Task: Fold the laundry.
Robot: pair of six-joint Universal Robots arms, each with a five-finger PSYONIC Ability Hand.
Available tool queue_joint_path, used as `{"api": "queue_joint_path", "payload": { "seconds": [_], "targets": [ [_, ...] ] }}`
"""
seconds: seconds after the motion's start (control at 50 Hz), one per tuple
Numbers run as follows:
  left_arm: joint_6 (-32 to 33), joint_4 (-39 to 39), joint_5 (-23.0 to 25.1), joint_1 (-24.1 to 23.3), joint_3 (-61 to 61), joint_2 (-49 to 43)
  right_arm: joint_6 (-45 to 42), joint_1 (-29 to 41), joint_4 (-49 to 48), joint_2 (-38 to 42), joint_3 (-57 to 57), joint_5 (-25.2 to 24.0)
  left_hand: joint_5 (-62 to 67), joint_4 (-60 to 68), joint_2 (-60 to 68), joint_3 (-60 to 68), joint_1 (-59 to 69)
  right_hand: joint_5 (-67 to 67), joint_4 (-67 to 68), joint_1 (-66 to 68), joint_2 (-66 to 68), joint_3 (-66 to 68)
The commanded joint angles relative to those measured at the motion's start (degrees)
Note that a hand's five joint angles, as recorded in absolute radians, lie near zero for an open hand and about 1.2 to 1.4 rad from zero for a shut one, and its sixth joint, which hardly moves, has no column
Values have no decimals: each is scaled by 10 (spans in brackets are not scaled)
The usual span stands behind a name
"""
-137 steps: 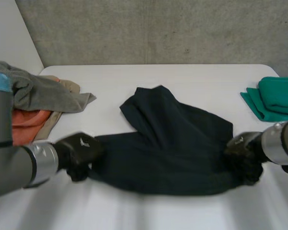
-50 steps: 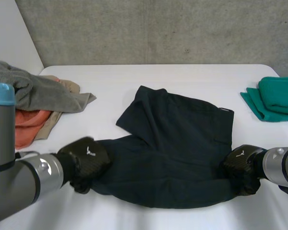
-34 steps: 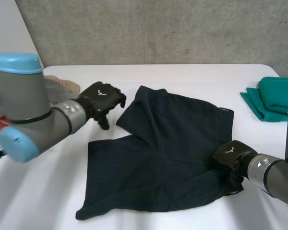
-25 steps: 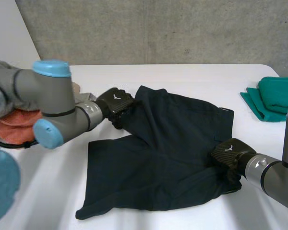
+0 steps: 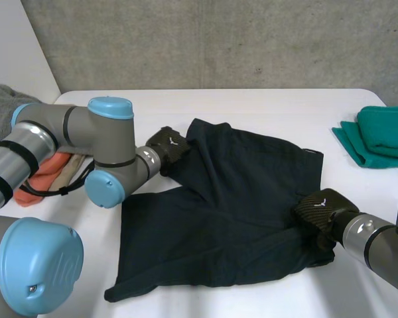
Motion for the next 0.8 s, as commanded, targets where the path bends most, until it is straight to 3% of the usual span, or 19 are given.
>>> {"api": "queue_joint_path", "payload": {
  "seconds": [0.02, 0.14, 0.16, 0.2, 0.26, 0.42, 0.6, 0.8],
  "targets": [
    [1, 2, -51, 18, -1, -1, 7, 2, 1, -9, 2, -3, 129, 116, 115, 119, 127, 113, 113, 180, 129, 118],
    [-10, -8, -39, 26, -34, 23, 7, 4, 3, -13, 4, -3, 129, 116, 115, 119, 127, 113, 113, 180, 129, 118],
    [-17, -3, -27, 25, -47, 34, 7, 4, 3, -14, 5, -3, -133, -147, -148, -144, -136, 113, 113, 180, 129, 118],
    [-26, 7, -13, 24, -60, 47, 7, 2, 1, -16, 5, -2, -364, -378, -378, -374, -366, 113, 113, 180, 129, 118],
    [-53, 33, 17, 20, -79, 69, 7, 2, 0, -18, 5, -1, -425, -439, -440, -436, -427, 113, 113, 180, 129, 118],
    [-79, 58, 63, 3, -78, 60, 7, 4, 0, -18, 6, 0, -357, -370, -371, -367, -359, 113, 113, 180, 129, 118],
    [22, 31, 28, -3, -17, 4, 5, 0, 0, -18, 5, -2, -294, -308, -309, -305, -297, 113, 113, 180, 129, 118],
    [63, 25, 6, -10, 7, -18, 5, -2, -2, -18, 5, -3, -222, -236, -236, -233, -224, 113, 113, 180, 129, 118]
  ]
}}
